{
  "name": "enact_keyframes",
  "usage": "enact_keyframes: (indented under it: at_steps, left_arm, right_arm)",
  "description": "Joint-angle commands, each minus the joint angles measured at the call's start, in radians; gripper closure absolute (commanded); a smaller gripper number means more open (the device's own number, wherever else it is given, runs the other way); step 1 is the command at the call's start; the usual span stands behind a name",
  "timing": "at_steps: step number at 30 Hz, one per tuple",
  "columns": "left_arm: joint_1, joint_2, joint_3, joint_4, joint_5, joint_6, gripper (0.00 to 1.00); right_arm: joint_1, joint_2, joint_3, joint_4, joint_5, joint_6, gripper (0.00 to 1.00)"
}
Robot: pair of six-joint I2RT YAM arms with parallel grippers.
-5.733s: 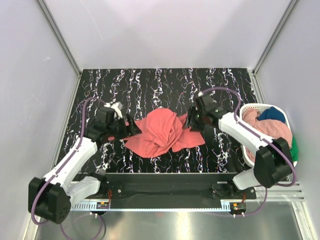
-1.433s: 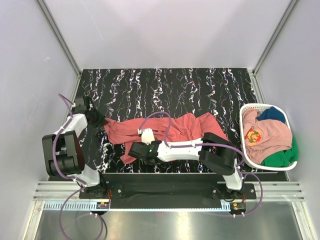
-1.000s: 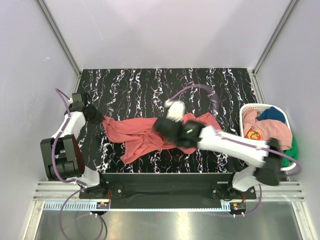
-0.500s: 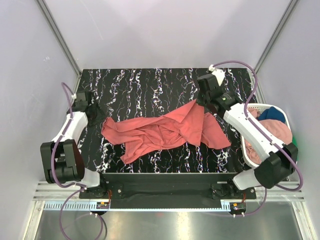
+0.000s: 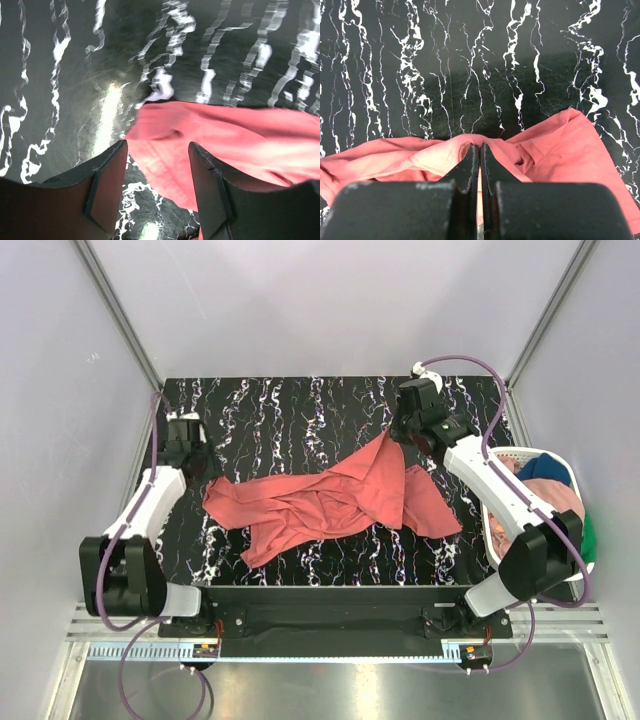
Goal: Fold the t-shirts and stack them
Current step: Flatten the tshirt out
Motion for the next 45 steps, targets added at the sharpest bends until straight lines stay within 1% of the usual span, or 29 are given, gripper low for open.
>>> enact_keyframes:
  at_steps: [1, 2, 4, 8, 13, 16, 21, 27, 31, 39, 41, 45]
  left_arm:
    - [-0.095, -0.062, -0.019, 0.054, -0.085, 0.09, 0.43]
    - [-0.104, -0.057, -0.031, 0.048, -0.122, 0.095, 0.43]
    - [-0.111, -0.031, -0.031, 0.033, -0.143, 0.109, 0.43]
    - [-0.112, -0.028, -0.031, 0.03, -0.151, 0.152, 0.46]
    - [-0.112, -0.034, -0.051, 0.03, -0.163, 0.239, 0.44]
    - [-0.112, -0.043, -0.063, 0.07, -0.119, 0.247, 0.44]
    - [-0.112, 0.033, -0.031, 0.076, -0.114, 0.265, 0.46]
    - [-0.114, 0.087, 0.015, 0.1, -0.048, 0.294, 0.49]
    - [-0.114, 0.107, 0.023, 0.105, -0.053, 0.294, 0.52]
    - [-0.117, 0.101, 0.027, 0.117, -0.088, 0.308, 0.54]
    - [-0.117, 0.102, 0.033, 0.117, -0.09, 0.311, 0.58]
    - [-0.117, 0.102, 0.041, 0.119, -0.091, 0.311, 0.6]
  right_arm:
    - [-0.021, 0.014, 0.047, 0.061, -0.065, -0.021, 1.0]
    - [-0.025, 0.014, 0.047, 0.066, -0.071, -0.023, 1.0]
    - [-0.036, 0.009, 0.033, 0.083, -0.082, -0.021, 1.0]
    - [-0.058, 0.006, 0.013, 0.1, -0.117, -0.017, 1.0]
    - [-0.078, 0.005, -0.015, 0.129, -0.16, -0.015, 1.0]
    - [-0.085, 0.005, -0.027, 0.133, -0.171, -0.009, 1.0]
    - [-0.088, -0.004, -0.035, 0.135, -0.179, -0.003, 1.0]
    - [-0.09, -0.02, -0.042, 0.133, -0.17, -0.004, 1.0]
    - [-0.091, -0.024, -0.05, 0.13, -0.16, -0.006, 1.0]
    - [-0.091, -0.021, -0.059, 0.136, -0.163, 0.002, 1.0]
    - [-0.09, -0.017, -0.058, 0.136, -0.162, 0.003, 1.0]
    - [-0.091, -0.017, -0.061, 0.138, -0.162, 0.003, 1.0]
